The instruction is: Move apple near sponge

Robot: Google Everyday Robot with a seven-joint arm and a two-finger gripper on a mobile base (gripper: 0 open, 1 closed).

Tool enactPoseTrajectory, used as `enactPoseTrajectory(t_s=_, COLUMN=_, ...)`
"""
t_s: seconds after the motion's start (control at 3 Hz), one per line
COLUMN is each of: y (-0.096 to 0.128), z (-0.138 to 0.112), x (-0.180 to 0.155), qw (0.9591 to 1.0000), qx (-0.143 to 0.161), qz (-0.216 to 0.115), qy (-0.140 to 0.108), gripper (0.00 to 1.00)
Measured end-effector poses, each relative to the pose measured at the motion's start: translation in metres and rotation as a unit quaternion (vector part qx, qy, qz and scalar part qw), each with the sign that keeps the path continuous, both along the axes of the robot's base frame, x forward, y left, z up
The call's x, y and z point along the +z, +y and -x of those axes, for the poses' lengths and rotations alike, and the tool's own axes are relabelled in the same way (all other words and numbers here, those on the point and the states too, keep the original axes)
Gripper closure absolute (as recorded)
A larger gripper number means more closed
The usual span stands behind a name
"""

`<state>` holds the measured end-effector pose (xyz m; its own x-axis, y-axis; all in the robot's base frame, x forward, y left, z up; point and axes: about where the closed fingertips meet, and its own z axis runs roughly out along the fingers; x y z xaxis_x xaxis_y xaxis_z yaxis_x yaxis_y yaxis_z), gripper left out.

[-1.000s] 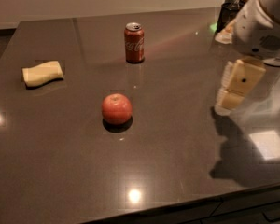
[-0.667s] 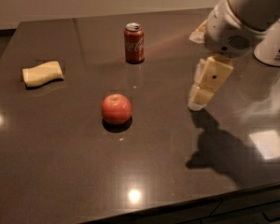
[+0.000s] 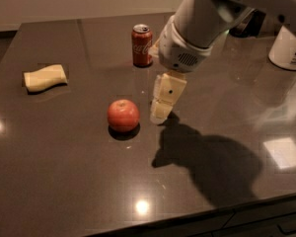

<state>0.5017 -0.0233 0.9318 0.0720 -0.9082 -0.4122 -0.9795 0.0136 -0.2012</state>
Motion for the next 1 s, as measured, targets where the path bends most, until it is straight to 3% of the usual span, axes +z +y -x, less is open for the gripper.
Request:
enactPoseTrajectory(t_s=0.33, y=0.028, z=0.004, x=-0.021, qw=0.9995, qx=0.030, qz=0.008, qy=0.002, gripper=0.00)
enactPoseTrajectory(t_s=1.0, y=0.057, z=0.020, x=-0.055, qw=0.9970, qx=0.071, qz=0.027, qy=0.014, gripper=0.00)
